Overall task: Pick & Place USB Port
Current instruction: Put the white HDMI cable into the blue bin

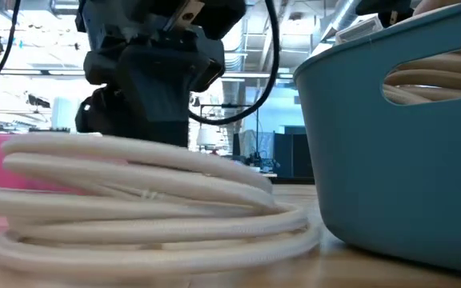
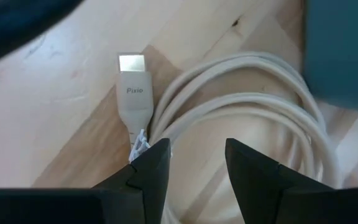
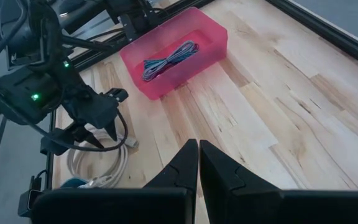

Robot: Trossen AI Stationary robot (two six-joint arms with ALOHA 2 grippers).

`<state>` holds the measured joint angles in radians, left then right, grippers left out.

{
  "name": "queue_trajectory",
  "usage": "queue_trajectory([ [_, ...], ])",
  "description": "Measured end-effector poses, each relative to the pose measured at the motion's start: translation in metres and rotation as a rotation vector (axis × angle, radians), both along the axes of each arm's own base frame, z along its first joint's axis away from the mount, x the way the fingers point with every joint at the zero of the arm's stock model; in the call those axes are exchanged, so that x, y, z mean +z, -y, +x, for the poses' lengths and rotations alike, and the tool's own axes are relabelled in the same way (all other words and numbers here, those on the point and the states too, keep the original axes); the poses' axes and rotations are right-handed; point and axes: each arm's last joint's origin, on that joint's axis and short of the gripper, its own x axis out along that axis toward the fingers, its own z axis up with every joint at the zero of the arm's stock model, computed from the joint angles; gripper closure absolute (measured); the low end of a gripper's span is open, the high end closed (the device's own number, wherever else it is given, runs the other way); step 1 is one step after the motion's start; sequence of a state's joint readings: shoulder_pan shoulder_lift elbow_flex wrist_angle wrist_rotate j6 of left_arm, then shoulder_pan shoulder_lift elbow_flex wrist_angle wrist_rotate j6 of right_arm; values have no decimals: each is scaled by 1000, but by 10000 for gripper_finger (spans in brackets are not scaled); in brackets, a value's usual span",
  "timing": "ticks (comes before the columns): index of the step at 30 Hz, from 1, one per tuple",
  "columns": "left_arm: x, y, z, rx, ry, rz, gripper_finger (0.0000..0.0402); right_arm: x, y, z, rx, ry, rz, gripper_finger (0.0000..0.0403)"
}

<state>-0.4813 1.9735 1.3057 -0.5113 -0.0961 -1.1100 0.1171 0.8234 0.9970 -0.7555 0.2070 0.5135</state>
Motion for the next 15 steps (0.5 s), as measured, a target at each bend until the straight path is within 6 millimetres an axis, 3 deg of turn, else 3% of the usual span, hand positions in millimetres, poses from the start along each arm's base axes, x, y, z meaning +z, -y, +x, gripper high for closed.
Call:
queue_trajectory([
  [10,46,-17,-5,13,84,-71,243,0,0,0,0,0,0,395],
  [15,50,-23,-8,-44,58,-49,243,0,0,0,0,0,1,395],
])
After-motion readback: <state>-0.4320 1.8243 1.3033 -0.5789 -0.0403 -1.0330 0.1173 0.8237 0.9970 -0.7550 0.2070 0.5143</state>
